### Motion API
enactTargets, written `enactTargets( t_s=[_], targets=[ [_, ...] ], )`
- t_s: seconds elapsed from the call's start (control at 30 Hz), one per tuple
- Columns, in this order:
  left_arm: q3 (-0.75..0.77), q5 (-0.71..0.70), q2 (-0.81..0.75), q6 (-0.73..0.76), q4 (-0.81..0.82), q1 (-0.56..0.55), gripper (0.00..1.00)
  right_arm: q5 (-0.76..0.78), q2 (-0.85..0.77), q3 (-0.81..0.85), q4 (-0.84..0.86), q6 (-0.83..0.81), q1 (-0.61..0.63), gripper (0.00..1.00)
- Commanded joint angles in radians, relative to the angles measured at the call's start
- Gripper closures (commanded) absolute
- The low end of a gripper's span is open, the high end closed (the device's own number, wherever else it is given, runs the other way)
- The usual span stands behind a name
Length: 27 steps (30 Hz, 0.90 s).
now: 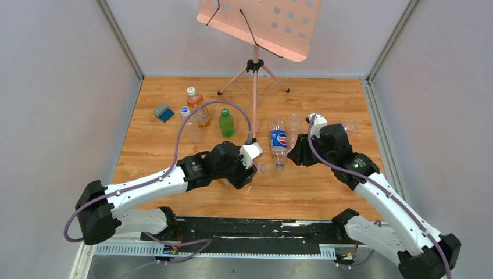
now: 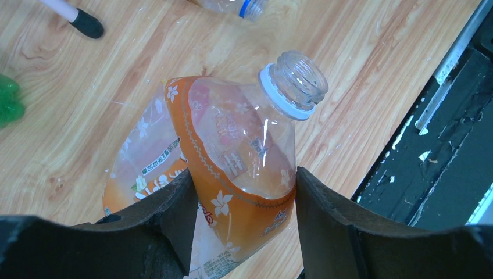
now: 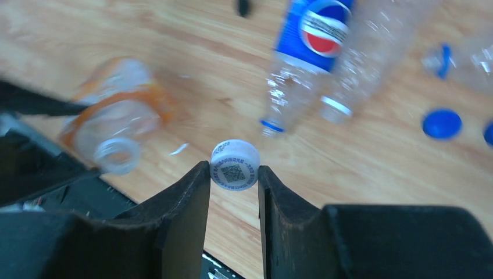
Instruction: Screw on the bottle caps
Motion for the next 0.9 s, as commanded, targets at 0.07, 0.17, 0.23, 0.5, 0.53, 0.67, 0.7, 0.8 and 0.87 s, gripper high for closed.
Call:
enactTargets(
  t_s=[0.07, 0.17, 0.23, 0.5, 0.53, 0.67, 0.7, 0.8, 0.87],
  targets=[
    [0.058, 0.061, -0.014, 0.056, -0.002, 0.005, 1.0, -0.27, -0.088, 0.045, 0.117, -0.292, 0.109, 0.96],
    [0.072, 0.091, -0.018, 0.06, -0.009, 0.004, 1.0, -0.366, -0.067, 0.053, 0.133, -0.359, 0.141, 0.95],
    [0.077, 0.107, -0.025, 0.061, -0.009, 0.004, 1.0, -0.396, -0.05, 0.059, 0.141, -0.398, 0.163, 0.94],
    [0.078, 0.162, -0.045, 0.065, -0.012, 0.005, 1.0, -0.462, 0.001, 0.055, 0.18, -0.462, 0.217, 0.93],
    [0.078, 0.165, -0.045, 0.065, -0.015, 0.005, 1.0, -0.461, 0.006, 0.056, 0.181, -0.466, 0.222, 0.93],
    [0.078, 0.177, -0.058, 0.057, -0.008, 0.004, 1.0, -0.464, 0.018, 0.046, 0.181, -0.479, 0.234, 0.94],
    [0.075, 0.18, -0.063, 0.053, -0.005, 0.004, 1.0, -0.466, 0.018, 0.041, 0.182, -0.48, 0.236, 0.94],
    [0.068, 0.175, -0.075, 0.036, 0.013, 0.004, 1.0, -0.465, 0.014, 0.027, 0.184, -0.484, 0.238, 0.94],
    [0.066, 0.164, -0.079, 0.018, 0.02, 0.004, 1.0, -0.462, 0.007, 0.018, 0.185, -0.487, 0.239, 0.94]
  ],
)
